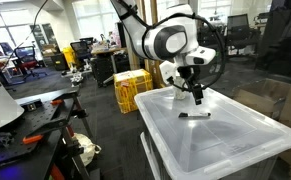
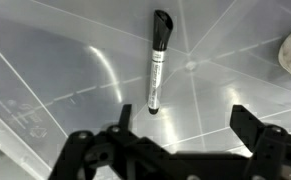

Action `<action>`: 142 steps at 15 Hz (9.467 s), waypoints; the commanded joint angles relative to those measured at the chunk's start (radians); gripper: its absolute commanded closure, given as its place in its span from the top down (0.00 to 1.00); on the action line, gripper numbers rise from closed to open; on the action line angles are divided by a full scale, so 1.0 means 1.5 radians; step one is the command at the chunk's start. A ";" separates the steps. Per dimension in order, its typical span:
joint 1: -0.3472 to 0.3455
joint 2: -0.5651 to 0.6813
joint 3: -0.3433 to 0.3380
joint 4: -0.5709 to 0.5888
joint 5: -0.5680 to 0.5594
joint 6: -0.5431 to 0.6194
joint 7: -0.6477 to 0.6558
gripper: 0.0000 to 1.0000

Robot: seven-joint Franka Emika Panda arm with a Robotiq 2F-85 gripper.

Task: Put the black marker inside the white cup

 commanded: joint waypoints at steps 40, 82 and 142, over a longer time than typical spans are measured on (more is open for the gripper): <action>0.148 0.140 -0.121 0.215 0.376 -0.155 -0.287 0.26; 0.609 0.066 -0.593 0.023 0.223 -0.083 0.066 0.05; 0.936 0.345 -0.915 0.050 0.328 0.034 0.231 0.05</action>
